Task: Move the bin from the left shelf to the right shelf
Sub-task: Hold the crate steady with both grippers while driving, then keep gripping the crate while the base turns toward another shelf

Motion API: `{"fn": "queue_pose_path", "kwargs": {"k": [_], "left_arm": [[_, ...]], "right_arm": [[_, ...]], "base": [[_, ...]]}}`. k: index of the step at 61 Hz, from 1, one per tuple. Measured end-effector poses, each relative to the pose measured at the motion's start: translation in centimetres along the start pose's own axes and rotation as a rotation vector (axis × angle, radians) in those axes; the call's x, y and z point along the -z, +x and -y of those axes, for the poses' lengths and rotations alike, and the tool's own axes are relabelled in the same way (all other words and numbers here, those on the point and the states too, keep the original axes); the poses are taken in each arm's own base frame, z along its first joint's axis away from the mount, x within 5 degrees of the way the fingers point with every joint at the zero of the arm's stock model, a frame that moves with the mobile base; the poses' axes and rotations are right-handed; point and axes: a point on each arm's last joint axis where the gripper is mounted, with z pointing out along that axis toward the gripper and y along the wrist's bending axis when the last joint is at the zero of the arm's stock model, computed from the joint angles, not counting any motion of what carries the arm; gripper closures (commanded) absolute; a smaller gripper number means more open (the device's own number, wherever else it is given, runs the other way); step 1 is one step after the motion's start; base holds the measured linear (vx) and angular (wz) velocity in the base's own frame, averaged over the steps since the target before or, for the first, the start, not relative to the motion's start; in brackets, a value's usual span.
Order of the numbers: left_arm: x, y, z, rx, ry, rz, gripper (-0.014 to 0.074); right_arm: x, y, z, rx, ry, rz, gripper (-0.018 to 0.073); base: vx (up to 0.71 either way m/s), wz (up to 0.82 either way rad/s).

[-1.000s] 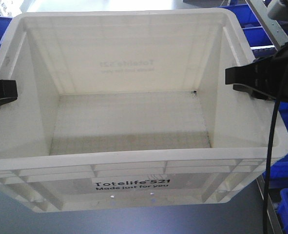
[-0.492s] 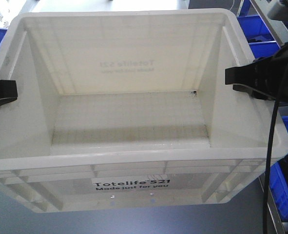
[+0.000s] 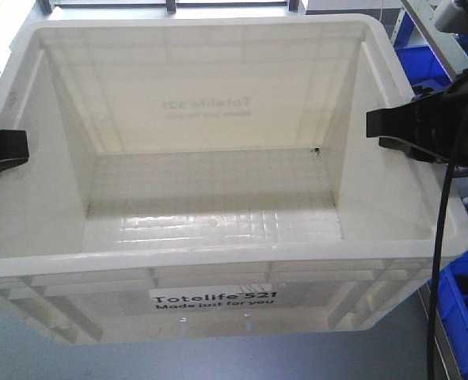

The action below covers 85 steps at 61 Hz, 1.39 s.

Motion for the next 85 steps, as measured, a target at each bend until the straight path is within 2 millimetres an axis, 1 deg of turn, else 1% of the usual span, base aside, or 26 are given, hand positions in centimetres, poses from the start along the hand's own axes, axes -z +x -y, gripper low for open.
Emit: {"fn": "queue_pose_path", "kwargs": {"k": [85], "left_arm": [[-0.03, 0.0, 0.0, 0.0, 0.0, -0.001, 0.0492]], "right_arm": [[0.0, 0.03, 0.01, 0.0, 0.001, -0.003, 0.0564]], "base": [[0.32, 0.01]]}}
